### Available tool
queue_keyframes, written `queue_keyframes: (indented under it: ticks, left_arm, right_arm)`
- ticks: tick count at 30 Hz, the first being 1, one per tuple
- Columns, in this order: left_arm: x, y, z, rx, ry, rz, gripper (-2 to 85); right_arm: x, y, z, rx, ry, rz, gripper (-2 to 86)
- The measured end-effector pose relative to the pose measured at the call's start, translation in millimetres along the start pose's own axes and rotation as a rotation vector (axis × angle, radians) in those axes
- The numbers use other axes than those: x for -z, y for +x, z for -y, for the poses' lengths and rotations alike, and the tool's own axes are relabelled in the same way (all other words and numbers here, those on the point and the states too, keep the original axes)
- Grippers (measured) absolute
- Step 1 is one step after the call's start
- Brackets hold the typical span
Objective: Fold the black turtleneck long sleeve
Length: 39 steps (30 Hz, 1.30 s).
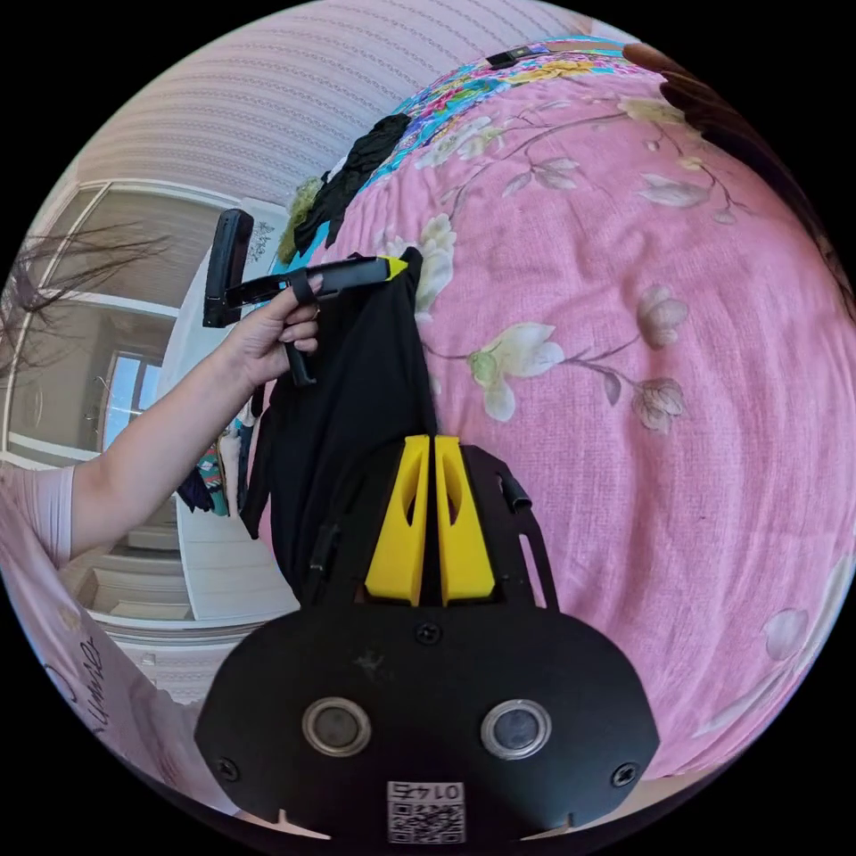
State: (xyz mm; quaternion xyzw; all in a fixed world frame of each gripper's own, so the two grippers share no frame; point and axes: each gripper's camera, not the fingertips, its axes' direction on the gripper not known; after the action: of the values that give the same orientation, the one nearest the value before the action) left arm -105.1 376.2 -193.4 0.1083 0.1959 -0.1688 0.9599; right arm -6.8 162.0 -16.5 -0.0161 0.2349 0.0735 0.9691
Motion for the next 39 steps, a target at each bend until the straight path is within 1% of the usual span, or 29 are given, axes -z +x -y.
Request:
queue_keyframes:
  ticks: [2,4,6,10,12,16,18,20,22,24,25,26,27,28,29,31,34,36,38,39]
  left_arm:
    - [24,-1,-20,-0.022,0.024,0.016,4.2]
    - [44,-4,-50,-0.031,0.013,0.096,4.7]
    - [65,-4,-100,-0.037,-0.029,0.155,4.7]
    - [99,10,-189,-0.035,-0.041,0.242,4.7]
    - [116,25,-253,0.002,-0.032,0.238,4.3]
    - [136,51,-336,0.101,-0.022,0.194,4.1]
    - [151,73,-380,0.163,0.010,0.138,4.4]
    - [156,92,-407,0.182,0.030,0.113,5.0]
    - [155,112,-428,0.179,0.026,0.142,5.9]
    - [143,127,-451,0.201,-0.004,0.172,6.9]
    - [139,129,-456,0.200,-0.018,0.154,7.0]
    - [132,133,-464,0.207,-0.040,0.132,7.2]
    - [131,138,-472,0.203,-0.016,0.159,6.5]
    - [133,141,-476,0.191,0.000,0.177,6.2]
    - [139,144,-483,0.184,0.032,0.190,3.6]
    - [153,144,-498,0.223,0.089,0.164,0.8]
    - [174,138,-528,0.312,0.115,0.135,-0.6]
    - [190,131,-551,0.381,0.118,0.173,-0.8]
    - [203,132,-563,0.393,0.149,0.212,-0.7]
    - [208,135,-567,0.378,0.152,0.190,-0.5]
  right_arm:
    - [0,-5,-2,0.032,0.006,-0.021,0.0]
    - [0,-8,-5,0.048,0.020,-0.032,-0.2]
    - [1,-10,-9,0.063,0.041,-0.036,-0.4]
    - [2,-17,-15,0.100,0.082,-0.035,-0.7]
    - [2,-22,-17,0.119,0.092,-0.048,-0.7]
    - [7,-39,-15,0.141,0.085,-0.072,0.1]
    - [21,-52,-11,0.130,0.093,-0.117,1.3]
    - [45,-85,-6,0.173,0.274,-0.224,3.2]
    - [44,-113,15,0.270,0.312,-0.194,4.1]
    - [26,-134,49,0.341,0.255,-0.170,5.1]
    - [8,-144,73,0.374,0.209,-0.208,5.9]
    - [-12,-149,96,0.362,0.170,-0.274,5.6]
    - [-21,-151,106,0.360,0.147,-0.300,5.5]
    - [-40,-154,126,0.342,0.077,-0.306,3.1]
    - [-54,-159,141,0.342,0.031,-0.279,1.5]
    - [-66,-166,155,0.325,0.013,-0.271,0.6]
    - [-62,-179,164,0.262,0.032,-0.268,0.3]
    - [-42,-186,158,0.203,0.066,-0.256,0.6]
    - [1,-203,130,0.216,0.161,-0.214,1.1]
    - [13,-208,119,0.233,0.187,-0.203,1.3]
